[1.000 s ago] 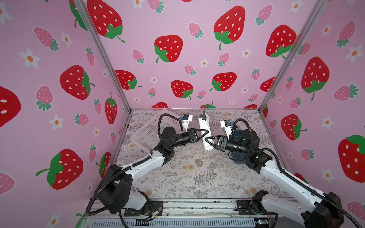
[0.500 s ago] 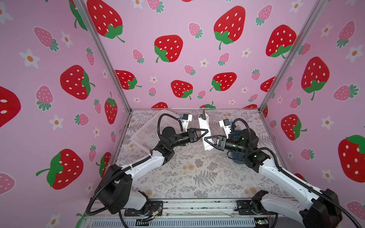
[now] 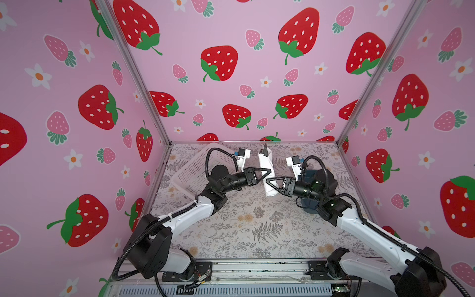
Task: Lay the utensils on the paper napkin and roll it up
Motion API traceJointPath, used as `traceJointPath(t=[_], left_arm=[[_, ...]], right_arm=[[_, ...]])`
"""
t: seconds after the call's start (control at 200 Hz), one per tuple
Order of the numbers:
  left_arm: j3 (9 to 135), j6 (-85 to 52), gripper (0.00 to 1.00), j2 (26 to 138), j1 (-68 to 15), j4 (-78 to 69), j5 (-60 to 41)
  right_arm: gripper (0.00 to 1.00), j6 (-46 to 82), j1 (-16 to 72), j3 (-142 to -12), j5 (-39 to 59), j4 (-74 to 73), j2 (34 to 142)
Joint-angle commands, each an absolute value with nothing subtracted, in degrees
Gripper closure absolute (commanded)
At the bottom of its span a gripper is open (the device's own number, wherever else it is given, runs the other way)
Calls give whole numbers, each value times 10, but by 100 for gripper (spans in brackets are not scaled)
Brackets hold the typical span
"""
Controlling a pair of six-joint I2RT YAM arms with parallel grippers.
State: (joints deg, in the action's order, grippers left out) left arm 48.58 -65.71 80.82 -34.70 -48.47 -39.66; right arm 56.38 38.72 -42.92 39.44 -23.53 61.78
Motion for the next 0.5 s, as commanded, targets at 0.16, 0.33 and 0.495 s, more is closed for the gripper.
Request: traceJointPath(t=[0.16,0.33,0.495], left_arm=[[506,-654,98,815,-346,-502,-410],[504,-655,98,816,-346,-502,-407],[504,-654,96,817,-346,-494,-406]], right_arm=[[69,581,390,-421,399,-299,609],[76,579,389,-422,398,-298,607],[81,576,389,-422,396,-297,606]])
